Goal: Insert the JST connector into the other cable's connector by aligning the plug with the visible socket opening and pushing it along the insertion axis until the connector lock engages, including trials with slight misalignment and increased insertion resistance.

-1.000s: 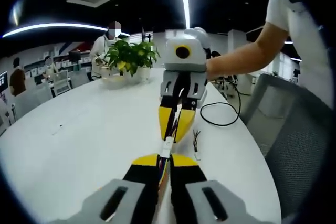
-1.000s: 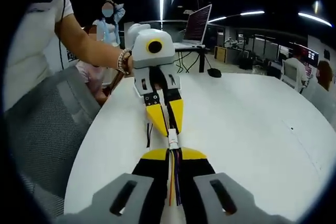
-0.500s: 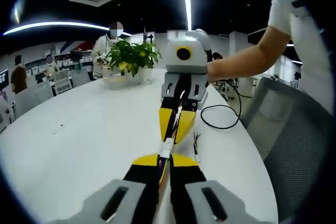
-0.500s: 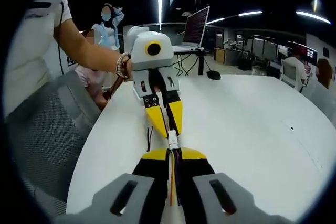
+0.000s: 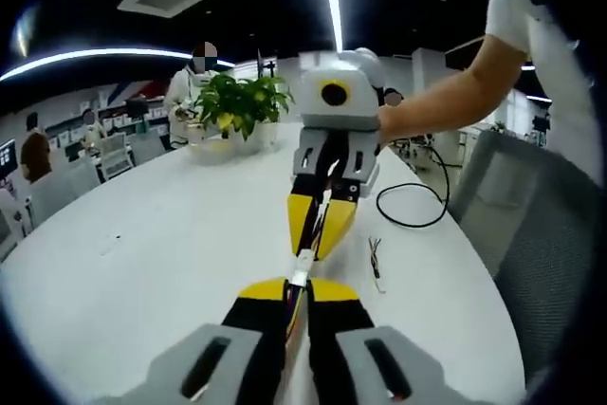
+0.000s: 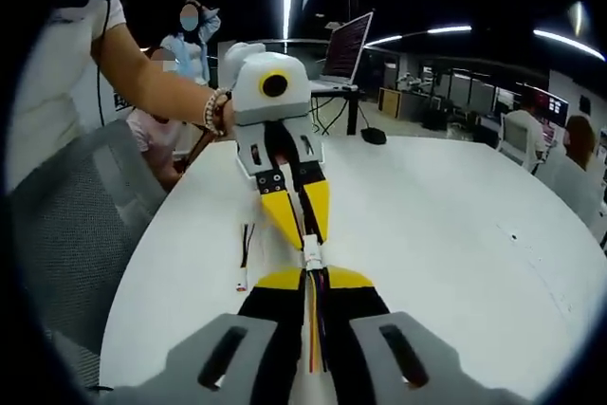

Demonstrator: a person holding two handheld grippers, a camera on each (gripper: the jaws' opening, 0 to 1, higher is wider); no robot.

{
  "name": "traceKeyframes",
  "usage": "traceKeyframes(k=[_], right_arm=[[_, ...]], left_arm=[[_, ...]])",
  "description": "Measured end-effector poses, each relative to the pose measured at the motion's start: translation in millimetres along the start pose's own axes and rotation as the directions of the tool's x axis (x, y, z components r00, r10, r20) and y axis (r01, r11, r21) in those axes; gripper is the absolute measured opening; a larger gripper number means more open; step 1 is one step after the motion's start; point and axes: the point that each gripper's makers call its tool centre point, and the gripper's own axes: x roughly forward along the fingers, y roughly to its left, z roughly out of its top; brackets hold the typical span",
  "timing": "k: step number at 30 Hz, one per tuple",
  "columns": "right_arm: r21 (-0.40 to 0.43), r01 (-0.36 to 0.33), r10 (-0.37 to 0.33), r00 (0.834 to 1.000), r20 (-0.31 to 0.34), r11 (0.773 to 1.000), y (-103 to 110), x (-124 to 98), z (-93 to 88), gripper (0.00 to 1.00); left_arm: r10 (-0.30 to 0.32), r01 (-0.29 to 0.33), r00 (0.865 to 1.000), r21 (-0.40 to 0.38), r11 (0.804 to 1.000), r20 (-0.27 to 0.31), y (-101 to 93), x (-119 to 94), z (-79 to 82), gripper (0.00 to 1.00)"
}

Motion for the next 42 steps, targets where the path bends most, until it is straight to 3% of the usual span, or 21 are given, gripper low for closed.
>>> traceKeyframes(k=[16, 28, 42], right_arm=[[0.021, 0.020, -0.019, 0.999, -0.042, 1.000, -29.8, 17.6, -17.6, 0.03], [0.048, 0.005, -0.001, 0.996, -0.084, 0.999, -41.0, 30.4, -44.6, 0.04], [0.058, -0.012, 0.017, 0.996, -0.090, 0.998, -35.7, 34.7, -49.3, 0.04]], left_arm=[[0.007, -0.007, 0.998, 0.003, 1.000, -0.058, 31.7, 14.0, -20.5, 0.01], [-0.002, 0.003, 0.993, 0.009, 1.000, -0.118, 33.1, 25.4, -41.6, 0.01], [-0.011, 0.012, 0.989, 0.004, 1.000, -0.147, 33.2, 27.3, -53.5, 0.01]])
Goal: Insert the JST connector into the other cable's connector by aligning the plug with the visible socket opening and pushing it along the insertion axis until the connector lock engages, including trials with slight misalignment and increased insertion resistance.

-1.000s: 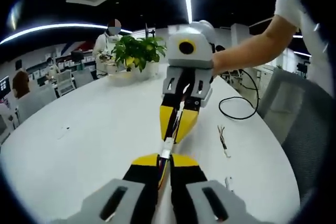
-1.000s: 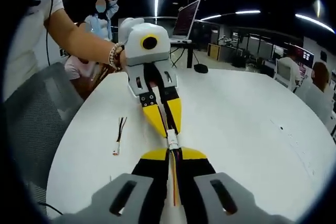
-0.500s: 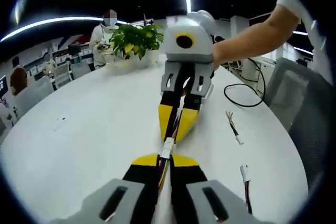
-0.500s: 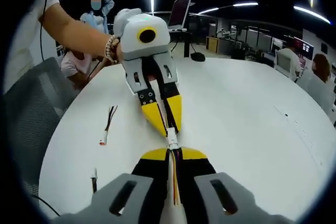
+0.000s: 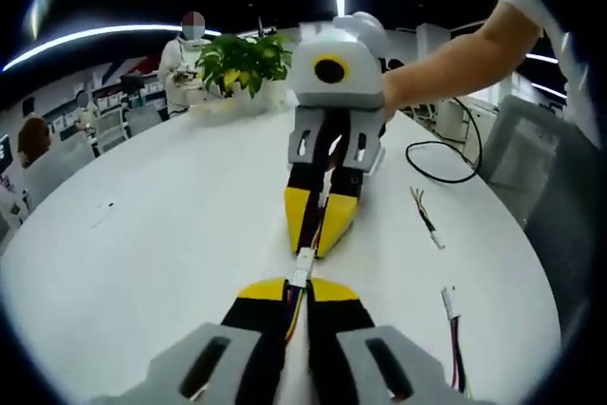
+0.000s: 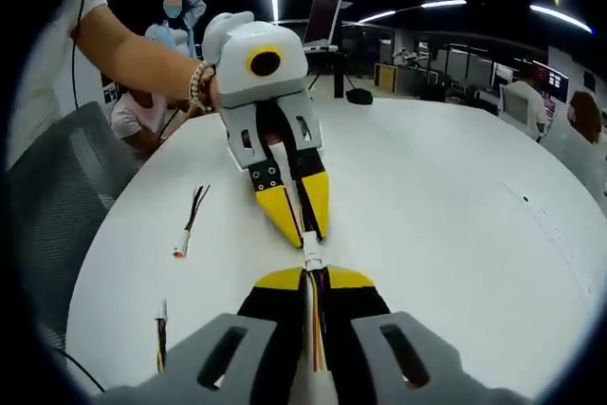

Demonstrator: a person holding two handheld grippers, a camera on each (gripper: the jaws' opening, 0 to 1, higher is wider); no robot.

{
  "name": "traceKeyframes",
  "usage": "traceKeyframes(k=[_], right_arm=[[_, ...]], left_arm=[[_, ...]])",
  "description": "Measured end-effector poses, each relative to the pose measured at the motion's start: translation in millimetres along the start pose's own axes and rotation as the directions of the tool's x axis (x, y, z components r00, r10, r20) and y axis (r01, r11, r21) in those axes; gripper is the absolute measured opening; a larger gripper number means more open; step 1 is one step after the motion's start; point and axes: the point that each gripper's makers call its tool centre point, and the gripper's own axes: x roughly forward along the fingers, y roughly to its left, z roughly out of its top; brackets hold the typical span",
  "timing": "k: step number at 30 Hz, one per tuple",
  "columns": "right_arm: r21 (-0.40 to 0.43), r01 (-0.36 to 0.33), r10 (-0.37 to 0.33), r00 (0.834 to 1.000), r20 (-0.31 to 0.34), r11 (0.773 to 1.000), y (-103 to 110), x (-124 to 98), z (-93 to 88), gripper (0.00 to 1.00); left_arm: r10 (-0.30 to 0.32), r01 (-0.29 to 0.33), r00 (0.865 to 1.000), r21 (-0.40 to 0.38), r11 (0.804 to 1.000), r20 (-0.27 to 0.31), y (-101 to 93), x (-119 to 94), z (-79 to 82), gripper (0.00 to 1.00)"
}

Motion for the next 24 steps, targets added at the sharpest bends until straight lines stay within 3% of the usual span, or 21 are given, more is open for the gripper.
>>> traceKeyframes(k=[20, 24], right_arm=[[0.015, -0.005, 0.005, 1.000, 0.004, 1.000, -3.2, 2.0, -2.3, 0.05], [0.030, -0.011, 0.011, 1.000, 0.013, 0.999, -0.4, 2.0, -0.2, 0.07]], left_arm=[[0.006, -0.006, 1.000, -0.020, 1.000, -0.001, -0.5, 0.0, -0.7, 0.02], [0.007, -0.006, 1.000, -0.032, 0.999, 0.022, -0.5, -0.4, 5.4, 0.09]])
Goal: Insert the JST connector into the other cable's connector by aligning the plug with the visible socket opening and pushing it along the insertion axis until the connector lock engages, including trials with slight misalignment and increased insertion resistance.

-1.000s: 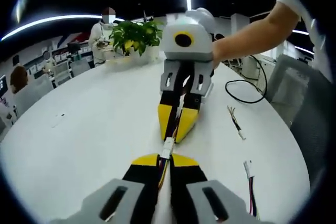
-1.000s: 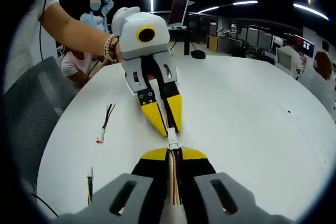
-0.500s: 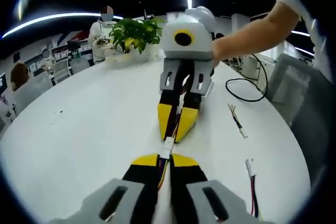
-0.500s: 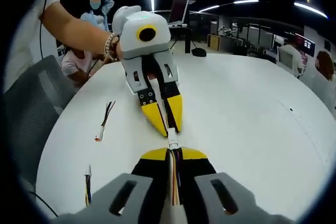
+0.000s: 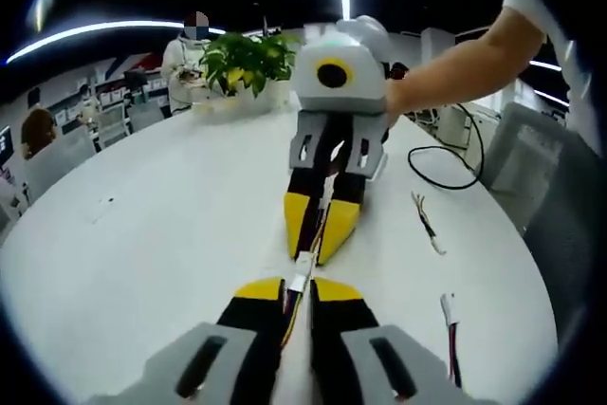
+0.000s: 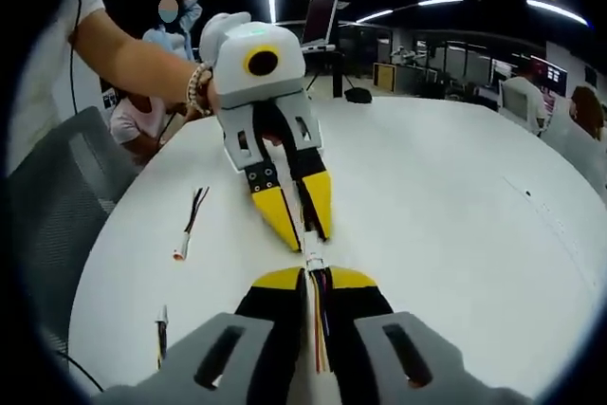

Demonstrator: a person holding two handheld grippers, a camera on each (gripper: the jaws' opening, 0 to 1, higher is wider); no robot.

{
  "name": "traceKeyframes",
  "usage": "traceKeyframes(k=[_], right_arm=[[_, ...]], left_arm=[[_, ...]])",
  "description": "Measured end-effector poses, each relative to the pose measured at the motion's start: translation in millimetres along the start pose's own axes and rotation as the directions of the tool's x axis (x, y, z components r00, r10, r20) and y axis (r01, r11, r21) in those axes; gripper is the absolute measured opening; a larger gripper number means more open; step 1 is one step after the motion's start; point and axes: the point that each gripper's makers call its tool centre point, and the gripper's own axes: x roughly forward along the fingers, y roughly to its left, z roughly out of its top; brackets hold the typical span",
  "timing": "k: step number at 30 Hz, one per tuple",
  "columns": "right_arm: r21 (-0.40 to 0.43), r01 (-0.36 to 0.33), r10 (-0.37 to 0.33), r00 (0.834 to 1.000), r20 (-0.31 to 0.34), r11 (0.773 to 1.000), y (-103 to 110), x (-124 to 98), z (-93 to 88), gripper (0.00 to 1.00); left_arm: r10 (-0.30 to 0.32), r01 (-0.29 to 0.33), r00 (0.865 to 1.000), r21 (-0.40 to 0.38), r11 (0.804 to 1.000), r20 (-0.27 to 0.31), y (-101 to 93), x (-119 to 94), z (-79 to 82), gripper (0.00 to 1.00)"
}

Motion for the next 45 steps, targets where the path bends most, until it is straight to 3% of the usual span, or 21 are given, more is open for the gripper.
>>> traceKeyframes(k=[7, 15, 27, 39, 45], right_arm=[[-0.013, 0.015, -0.015, 1.000, 0.004, 1.000, -0.4, -5.0, 8.6, 0.10], [-0.039, 0.049, -0.047, 0.998, 0.045, 0.998, 6.1, -27.8, 29.1, 0.11], [-0.043, 0.099, -0.096, 0.993, 0.074, 0.994, 25.8, -55.2, 35.4, 0.11], [-0.057, 0.096, -0.091, 0.993, 0.077, 0.994, 51.0, -70.2, 36.9, 0.10], [-0.067, 0.060, -0.058, 0.998, 0.035, 0.996, 70.1, -68.1, 24.5, 0.10]], left_arm=[[0.022, -0.022, 1.000, -0.005, 1.000, 0.019, 5.5, -6.8, 8.4, 0.11], [0.065, -0.064, 0.996, -0.015, 0.998, 0.066, 5.9, -28.8, 25.6, 0.13], [0.109, -0.104, 0.982, -0.038, 0.994, 0.155, -15.0, -56.2, 48.7, 0.15], [0.127, -0.119, 0.973, -0.053, 0.991, 0.193, -40.6, -76.8, 53.7, 0.15], [0.126, -0.118, 0.973, -0.054, 0.992, 0.194, -59.0, -80.9, 49.3, 0.15]])
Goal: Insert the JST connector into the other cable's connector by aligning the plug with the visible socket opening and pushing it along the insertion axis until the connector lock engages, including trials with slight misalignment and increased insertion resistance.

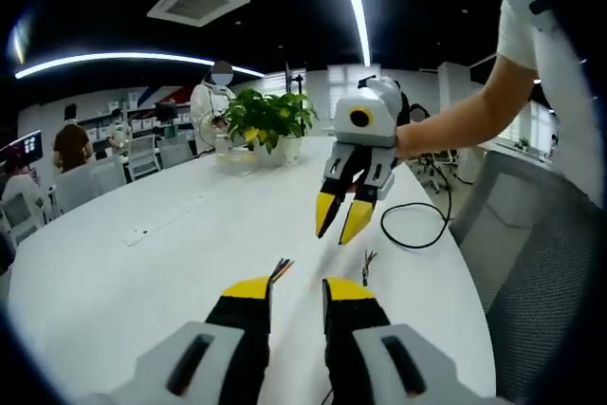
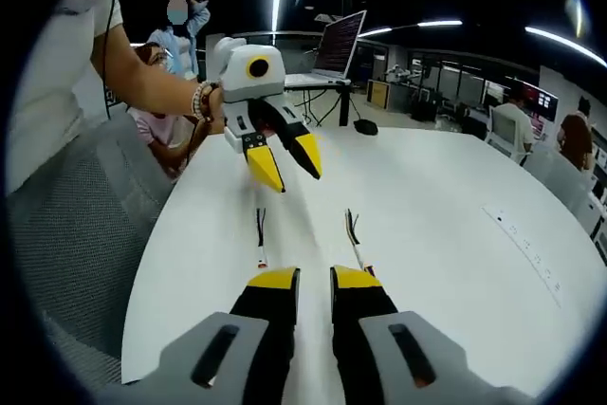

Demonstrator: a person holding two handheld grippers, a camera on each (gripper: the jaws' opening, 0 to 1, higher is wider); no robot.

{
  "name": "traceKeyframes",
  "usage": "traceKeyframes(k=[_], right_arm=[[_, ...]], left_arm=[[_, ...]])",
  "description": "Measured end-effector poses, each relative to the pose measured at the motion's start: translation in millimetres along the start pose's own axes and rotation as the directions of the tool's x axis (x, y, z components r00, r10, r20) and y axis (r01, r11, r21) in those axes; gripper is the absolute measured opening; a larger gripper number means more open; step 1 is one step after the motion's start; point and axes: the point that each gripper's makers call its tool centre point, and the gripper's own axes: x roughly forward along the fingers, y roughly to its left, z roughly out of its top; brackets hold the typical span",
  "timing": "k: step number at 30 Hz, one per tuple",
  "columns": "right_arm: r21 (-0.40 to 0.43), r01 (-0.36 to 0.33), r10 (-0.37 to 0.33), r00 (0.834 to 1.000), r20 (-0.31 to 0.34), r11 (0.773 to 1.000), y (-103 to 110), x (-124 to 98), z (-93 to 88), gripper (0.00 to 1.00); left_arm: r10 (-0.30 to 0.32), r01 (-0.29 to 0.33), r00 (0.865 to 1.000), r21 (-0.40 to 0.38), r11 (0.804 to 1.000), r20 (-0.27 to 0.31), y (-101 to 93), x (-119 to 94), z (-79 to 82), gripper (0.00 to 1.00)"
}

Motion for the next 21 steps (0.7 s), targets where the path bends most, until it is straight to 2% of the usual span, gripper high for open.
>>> traceKeyframes(k=[5, 14, 21], right_arm=[[0.010, -0.019, 0.019, 1.000, -0.014, 1.000, 14.6, 1.3, -8.2, 0.11], [0.024, -0.040, 0.041, 0.999, -0.026, 0.999, 35.1, 0.7, -16.6, 0.11], [0.035, -0.057, 0.059, 0.997, -0.054, 0.998, 44.2, 5.8, -31.6, 0.11]], left_arm=[[-0.019, 0.019, 1.000, -0.013, 1.000, -0.016, -15.4, 1.8, -10.4, 0.15], [-0.040, 0.039, 0.998, -0.040, 0.998, -0.041, -31.7, 6.8, -29.2, 0.15], [-0.075, 0.069, 0.991, -0.058, 0.996, -0.107, -46.0, 13.0, -56.5, 0.15]])
